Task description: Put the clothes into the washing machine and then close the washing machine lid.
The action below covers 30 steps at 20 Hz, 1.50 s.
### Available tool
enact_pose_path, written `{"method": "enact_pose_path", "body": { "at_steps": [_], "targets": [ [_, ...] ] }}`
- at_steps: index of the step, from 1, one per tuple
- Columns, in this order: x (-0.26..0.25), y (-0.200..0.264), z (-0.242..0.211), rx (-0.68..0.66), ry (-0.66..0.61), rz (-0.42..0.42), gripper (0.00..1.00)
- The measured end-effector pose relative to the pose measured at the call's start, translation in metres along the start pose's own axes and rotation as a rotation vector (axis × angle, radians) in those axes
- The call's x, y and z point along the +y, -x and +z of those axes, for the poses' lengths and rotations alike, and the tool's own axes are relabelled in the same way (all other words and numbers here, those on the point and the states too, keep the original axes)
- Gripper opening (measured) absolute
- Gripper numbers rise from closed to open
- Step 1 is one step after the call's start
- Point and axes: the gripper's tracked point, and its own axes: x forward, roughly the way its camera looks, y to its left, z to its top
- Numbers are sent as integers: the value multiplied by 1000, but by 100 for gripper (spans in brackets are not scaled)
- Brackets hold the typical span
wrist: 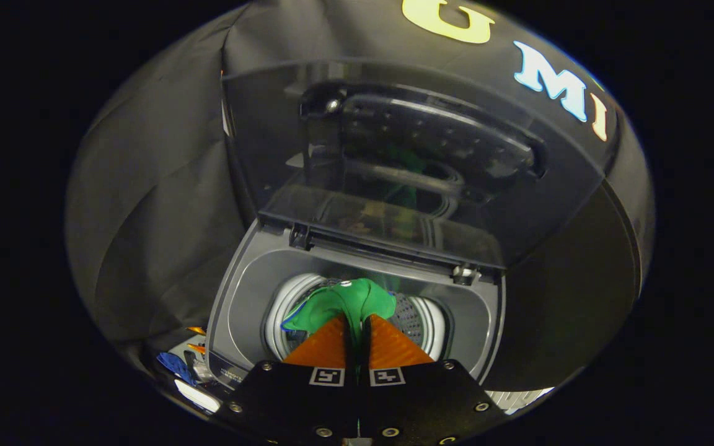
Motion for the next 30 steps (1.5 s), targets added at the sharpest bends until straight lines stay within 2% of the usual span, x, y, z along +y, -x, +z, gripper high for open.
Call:
{"method": "enact_pose_path", "body": {
  "at_steps": [6, 15, 16, 17, 18, 20, 23, 24, 30],
  "targets": [
    [8, -24, -39, 55, 11, 7, 1],
    [15, -27, -45, 63, -3, 14, 1],
    [25, -31, -42, 49, -20, 54, 1],
    [33, -31, -44, 57, -35, 97, 4],
    [38, -39, -57, 114, -43, 118, 33],
    [31, -33, -63, 149, -23, 103, 89],
    [32, -30, -58, 127, -44, 94, 90],
    [30, -27, -56, 122, -74, 88, 93],
    [22, 15, -1, 1, -278, 69, 93]
  ]
}}
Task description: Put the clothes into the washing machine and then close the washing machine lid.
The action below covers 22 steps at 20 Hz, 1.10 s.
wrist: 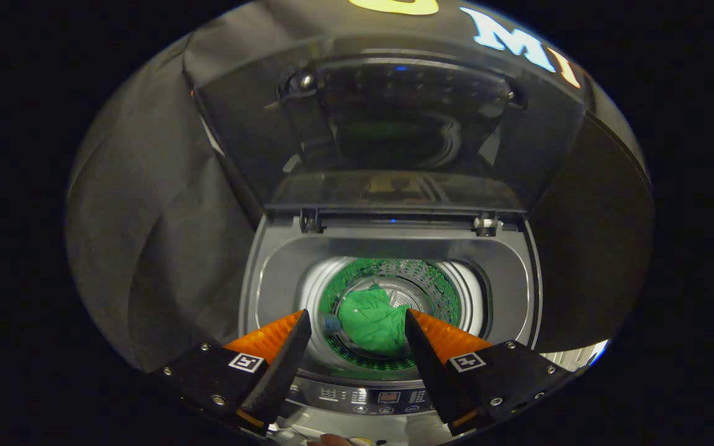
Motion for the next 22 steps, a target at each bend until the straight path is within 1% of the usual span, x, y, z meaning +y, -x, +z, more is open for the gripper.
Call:
{"method": "enact_pose_path", "body": {
  "at_steps": [4, 7, 13, 17, 22],
  "targets": [
    [0, 37, 44, -113, -57, -9, 94],
    [-1, 67, 79, -177, -61, -35, 94],
    [-8, 124, 166, -303, -68, -67, 94],
    [-20, 136, 214, -380, -45, -85, 94],
    [-34, 118, 253, -433, -42, -87, 94]
  ]
}}
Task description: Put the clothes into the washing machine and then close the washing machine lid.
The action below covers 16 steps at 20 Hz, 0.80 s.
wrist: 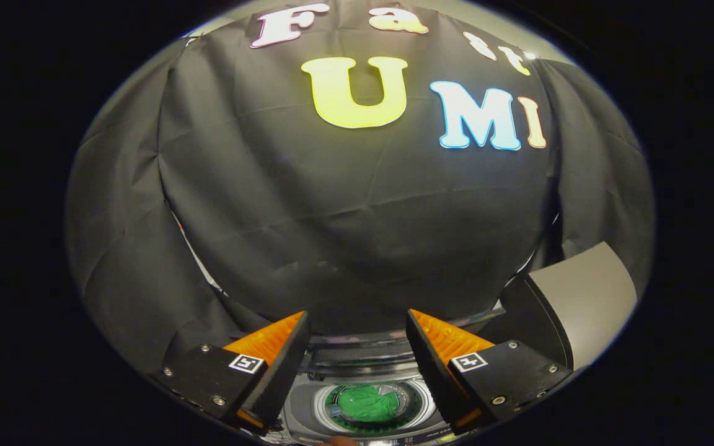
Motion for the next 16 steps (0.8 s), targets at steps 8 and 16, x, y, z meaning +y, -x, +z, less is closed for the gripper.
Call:
{"method": "enact_pose_path", "body": {
  "at_steps": [8, 16],
  "targets": [
    [-14, -66, -10, 72, 82, 1, 94],
    [-12, -89, -46, 197, 61, 4, 94]
  ]
}}
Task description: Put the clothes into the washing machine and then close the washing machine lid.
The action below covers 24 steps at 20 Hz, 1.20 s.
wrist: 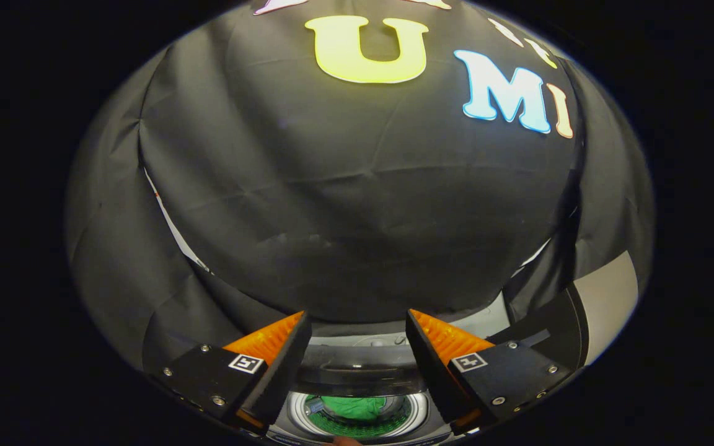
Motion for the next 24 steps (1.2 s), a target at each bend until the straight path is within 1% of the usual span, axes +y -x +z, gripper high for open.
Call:
{"method": "enact_pose_path", "body": {
  "at_steps": [1, 8, 11, 19, 24],
  "targets": [
    [-3, -1, -4, 15, 1, -13, 94],
    [-2, -2, -10, 36, 22, -38, 96],
    [-2, -2, -7, -12, 21, -38, 96],
    [-1, -1, -8, -32, 20, -30, 96],
    [0, -1, -5, -79, 17, -30, 96]
  ]
}}
